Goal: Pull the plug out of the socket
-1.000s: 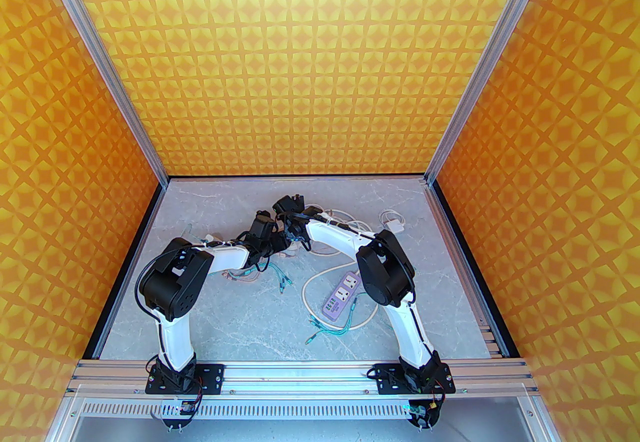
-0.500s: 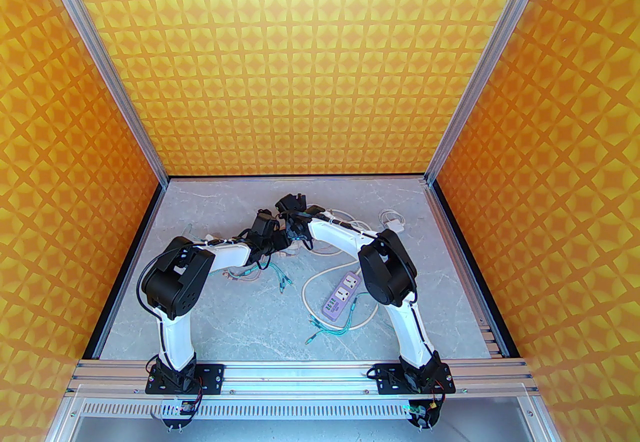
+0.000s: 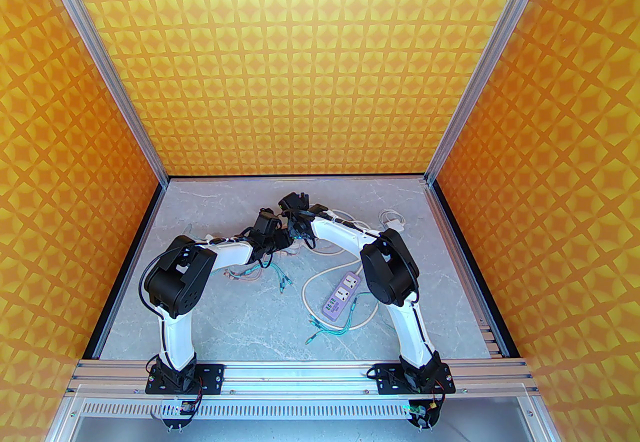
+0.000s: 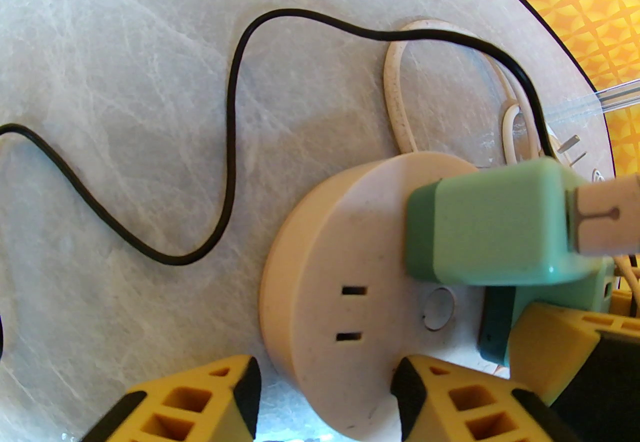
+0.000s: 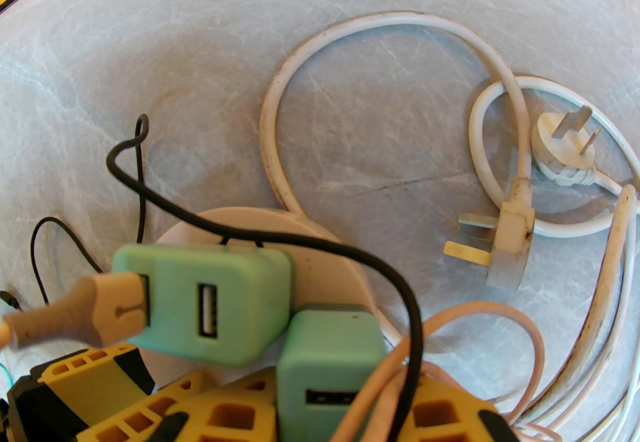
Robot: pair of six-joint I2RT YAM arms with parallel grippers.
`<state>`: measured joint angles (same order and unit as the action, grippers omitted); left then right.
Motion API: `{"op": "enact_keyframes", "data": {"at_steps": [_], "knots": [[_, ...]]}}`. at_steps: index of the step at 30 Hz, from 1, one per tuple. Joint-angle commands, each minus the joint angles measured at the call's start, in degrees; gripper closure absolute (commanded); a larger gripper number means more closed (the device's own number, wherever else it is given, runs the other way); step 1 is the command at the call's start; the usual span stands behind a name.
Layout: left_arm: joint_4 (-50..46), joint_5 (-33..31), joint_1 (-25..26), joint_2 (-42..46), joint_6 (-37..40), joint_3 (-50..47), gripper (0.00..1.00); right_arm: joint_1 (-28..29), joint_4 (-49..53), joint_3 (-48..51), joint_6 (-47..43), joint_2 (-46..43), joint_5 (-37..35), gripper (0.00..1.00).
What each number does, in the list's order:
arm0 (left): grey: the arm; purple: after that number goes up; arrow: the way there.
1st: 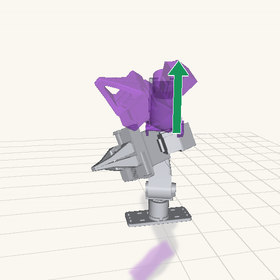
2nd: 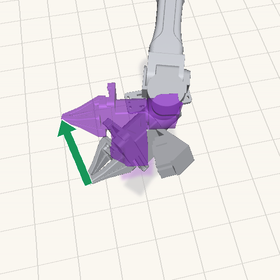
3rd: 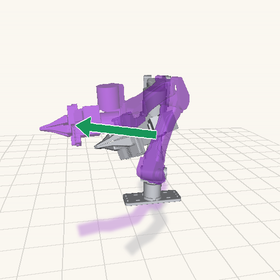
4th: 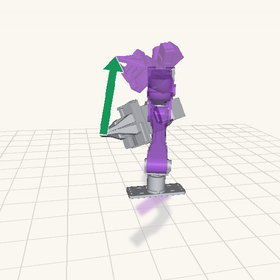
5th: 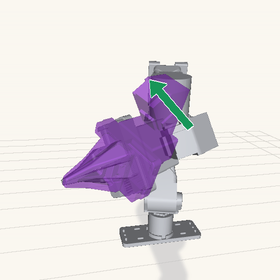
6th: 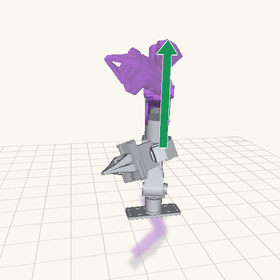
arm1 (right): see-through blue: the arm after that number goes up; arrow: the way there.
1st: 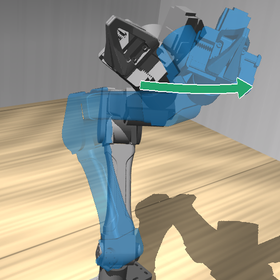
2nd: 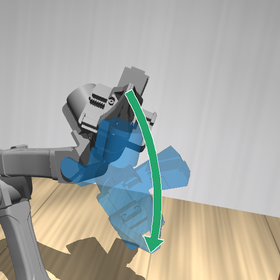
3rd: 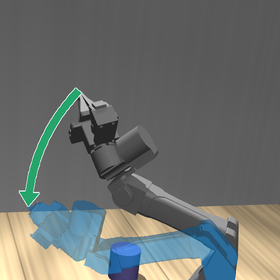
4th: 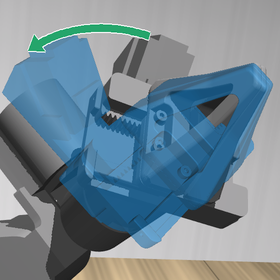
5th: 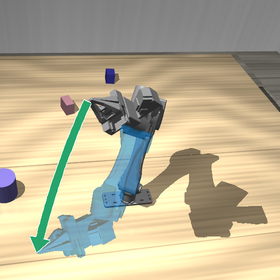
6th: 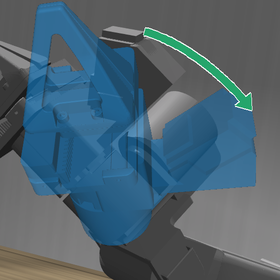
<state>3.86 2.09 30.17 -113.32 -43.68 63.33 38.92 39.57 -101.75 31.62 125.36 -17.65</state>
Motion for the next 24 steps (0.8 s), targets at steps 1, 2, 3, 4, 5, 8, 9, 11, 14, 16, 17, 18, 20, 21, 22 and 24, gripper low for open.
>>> {"op": "enact_keyframes", "data": {"at_steps": [1,2,3,4,5,8,9,11,14,16,17,18,20,21,22,24], "knots": [[-14.46,-2.15,1.01,-8.61,0.97,-2.73,0.49,3.53,5.33,-3.65,-5.11,-1.45,-4.36,0.75],[-14.61,-2.16,1.03,-8.97,0.92,-2.54,0.49,3.45,6.25,-3.51,-6.54,-1.87,-7.75,0.75],[-14.78,-2.09,1.04,-9.34,0.83,-2.31,0.50,3.30,6.44,-2.85,-7.53,-2.38,-9.69,0.74],[-14.91,-2.16,1.04,-9.51,0.71,-2.15,0.49,2.92,6.12,-2.13,-7.67,-2.85,-9.64,0.74],[-14.92,-2.16,1.03,-9.64,0.70,-1.98,0.49,2.40,5.36,-1.21,-7.17,-3.21,-7.87,0.74],[-15.23,-2.15,0.99,-9.65,0.70,-1.63,0.50,0.77,-0.84,3.23,-4.02,-4.83,2.47,0.74],[-15.24,-2.16,1.03,-9.56,0.76,-1.61,0.50,0.72,-2.85,3.91,-2.94,-4.89,6.08,0.74],[-15.51,-2.13,1.02,-9.63,0.88,-1.46,0.50,0.72,-6.33,4.21,-0.56,-4.33,13.50,0.74],[-16.02,-2.15,1.06,-9.84,1.03,-1.10,0.50,1.02,-10.09,3.21,3.09,-2.81,22.07,0.74],[-16.29,-2.17,1.03,-9.79,1.01,-1.07,0.50,1.71,-10.49,2.33,2.92,-2.49,23.36,0.73],[-16.50,-2.17,1.03,-9.52,1.18,-1.05,0.50,2.01,-9.67,1.68,2.27,-2.29,22.83,0.73],[-16.55,-2.17,0.86,-8.99,1.21,-1.29,0.49,2.15,-8.25,0.99,1.40,-2.13,21.42,0.73],[-16.51,-2.17,0.53,-7.71,1.55,-1.63,0.49,2.69,-3.31,-0.98,-0.71,-1.72,15.35,0.73],[-16.60,-2.19,0.36,-7.43,1.78,-1.63,0.49,3.05,-0.87,-2.23,-2.18,-1.48,11.48,0.73],[-16.77,-2.24,0.24,-7.42,1.97,-1.34,0.49,3.48,1.10,-3.05,-3.45,-1.46,8.22,0.72],[-17.45,-2.25,0.15,-8.17,2.19,-0.60,0.49,3.53,3.26,-3.35,-4.60,-1.74,3.65,0.72]]}}
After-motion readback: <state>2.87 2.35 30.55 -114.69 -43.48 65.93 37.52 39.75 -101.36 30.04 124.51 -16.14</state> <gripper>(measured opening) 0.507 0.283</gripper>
